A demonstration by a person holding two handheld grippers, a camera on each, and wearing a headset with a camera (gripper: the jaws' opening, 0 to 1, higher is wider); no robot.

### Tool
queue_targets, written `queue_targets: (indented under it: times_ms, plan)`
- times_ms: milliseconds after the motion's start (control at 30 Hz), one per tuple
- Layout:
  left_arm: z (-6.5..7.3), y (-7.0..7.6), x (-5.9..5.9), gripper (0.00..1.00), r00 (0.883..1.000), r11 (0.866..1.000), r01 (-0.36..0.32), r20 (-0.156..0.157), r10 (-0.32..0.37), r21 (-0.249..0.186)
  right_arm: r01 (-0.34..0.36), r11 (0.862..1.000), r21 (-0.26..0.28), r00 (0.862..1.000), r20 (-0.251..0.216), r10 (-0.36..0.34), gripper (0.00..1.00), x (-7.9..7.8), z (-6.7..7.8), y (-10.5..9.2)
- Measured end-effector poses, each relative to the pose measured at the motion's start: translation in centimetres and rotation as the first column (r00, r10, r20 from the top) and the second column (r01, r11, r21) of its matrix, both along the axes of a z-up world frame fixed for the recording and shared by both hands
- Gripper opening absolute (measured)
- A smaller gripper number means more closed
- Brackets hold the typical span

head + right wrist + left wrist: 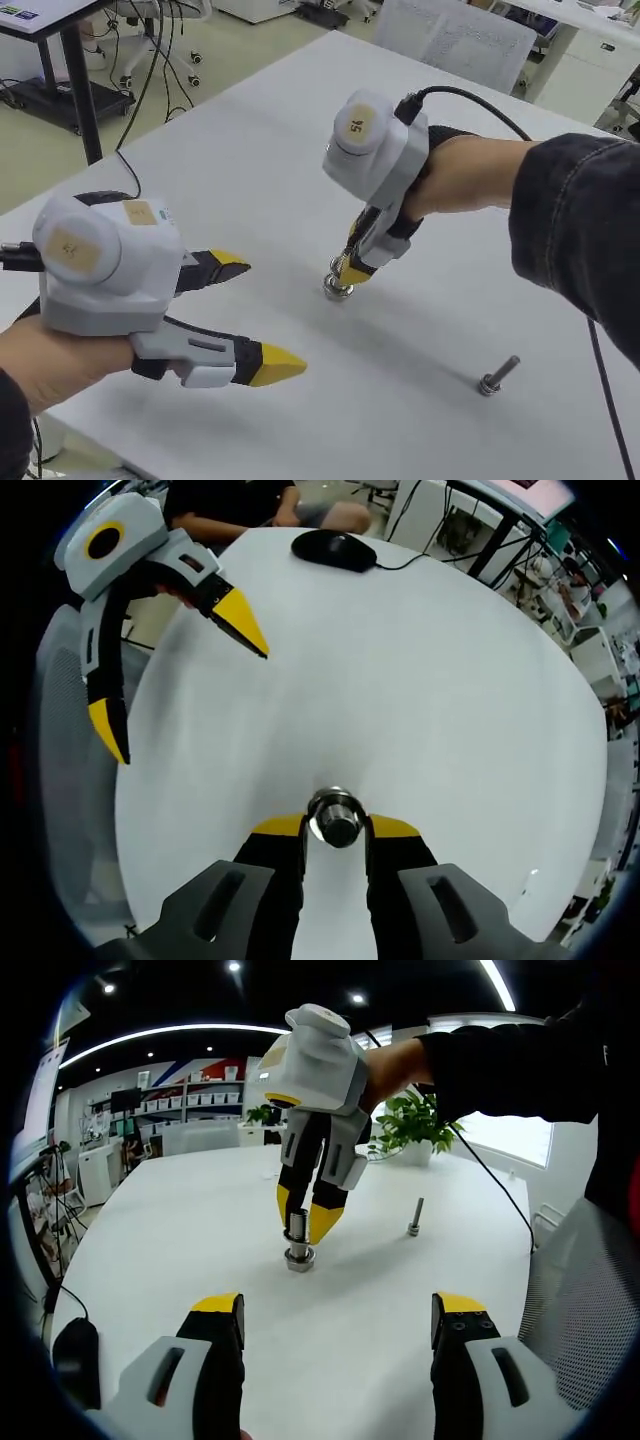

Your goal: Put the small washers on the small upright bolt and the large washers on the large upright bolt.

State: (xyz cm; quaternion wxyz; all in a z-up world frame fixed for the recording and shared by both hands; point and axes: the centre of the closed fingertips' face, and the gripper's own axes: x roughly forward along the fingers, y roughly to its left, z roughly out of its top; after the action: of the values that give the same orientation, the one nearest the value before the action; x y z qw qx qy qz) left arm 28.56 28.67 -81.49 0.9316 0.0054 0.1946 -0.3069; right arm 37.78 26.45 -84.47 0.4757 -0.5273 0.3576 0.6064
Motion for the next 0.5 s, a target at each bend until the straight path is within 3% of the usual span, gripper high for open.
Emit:
queue_targets:
  times_ms: [500]
  plan:
    - [-0.1,0.1,-0.2,0.76,1.0,1.0,0.0,-0.005,0.0,0.003,0.004,1.0,0.0,1.0,0.005,-0.004,0.23,-0.1,-1.1,-0.1]
